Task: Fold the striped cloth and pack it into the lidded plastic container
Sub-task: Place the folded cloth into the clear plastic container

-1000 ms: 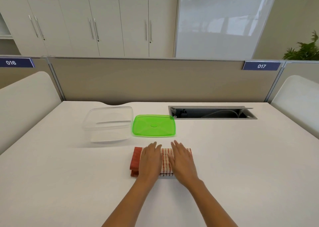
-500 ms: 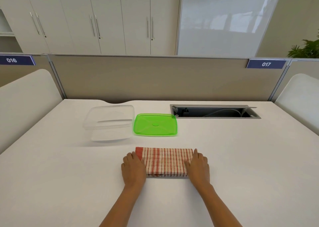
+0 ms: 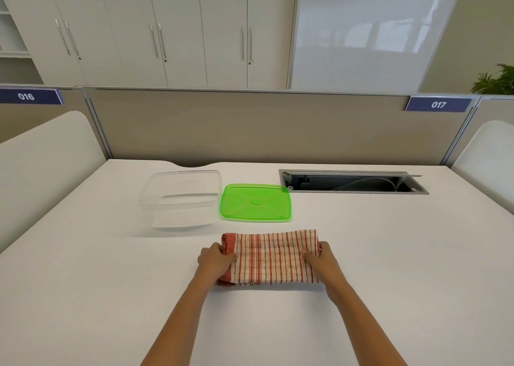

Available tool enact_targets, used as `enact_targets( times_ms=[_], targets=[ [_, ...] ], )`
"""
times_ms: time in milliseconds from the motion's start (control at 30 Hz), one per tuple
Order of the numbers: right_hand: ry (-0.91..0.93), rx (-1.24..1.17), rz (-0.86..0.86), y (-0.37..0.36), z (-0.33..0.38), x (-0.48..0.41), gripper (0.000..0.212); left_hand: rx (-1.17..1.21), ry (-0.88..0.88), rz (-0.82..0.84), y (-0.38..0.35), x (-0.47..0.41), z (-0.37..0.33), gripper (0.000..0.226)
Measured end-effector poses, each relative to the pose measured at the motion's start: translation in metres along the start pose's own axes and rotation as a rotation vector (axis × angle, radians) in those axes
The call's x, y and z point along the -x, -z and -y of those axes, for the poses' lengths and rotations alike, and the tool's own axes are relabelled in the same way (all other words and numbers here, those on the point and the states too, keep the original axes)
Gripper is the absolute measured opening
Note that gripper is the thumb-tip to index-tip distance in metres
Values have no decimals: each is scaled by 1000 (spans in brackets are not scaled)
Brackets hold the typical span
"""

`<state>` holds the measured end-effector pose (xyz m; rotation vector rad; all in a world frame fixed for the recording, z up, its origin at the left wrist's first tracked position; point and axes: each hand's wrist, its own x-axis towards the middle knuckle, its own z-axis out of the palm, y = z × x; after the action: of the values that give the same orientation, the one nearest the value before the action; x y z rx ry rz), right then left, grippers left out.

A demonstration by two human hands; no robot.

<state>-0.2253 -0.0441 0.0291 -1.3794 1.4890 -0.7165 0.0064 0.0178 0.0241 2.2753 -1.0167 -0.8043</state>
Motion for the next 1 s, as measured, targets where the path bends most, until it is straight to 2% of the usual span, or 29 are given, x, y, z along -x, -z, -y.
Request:
enact_targets(
  times_ms=[67,200,300,467,667,800,1000],
  targets=[
    [58,19,6,-3,6,1,34,222,-17,-30,6,0,0,26],
    [158,60,13,-15,27,0,29,386,-28,-108,26,-4,-7,19],
    [179,43,22,-29,48,-8,29,362,-43,-199,50,-14,-12,19],
    [98,-65,130,-54,97,-31,35,213,-12,-313,99,-39,-18,42],
    [137,-88,221,-96,164,-63,35,336,74,-330,161,-84,-31,42],
    [181,31,246,-128,191,-80,40,376,90,-326,176,-107,-32,44],
    [360,406,144,-177,198,-90,47,210,77,-378,176,-135,-18,39]
  ],
)
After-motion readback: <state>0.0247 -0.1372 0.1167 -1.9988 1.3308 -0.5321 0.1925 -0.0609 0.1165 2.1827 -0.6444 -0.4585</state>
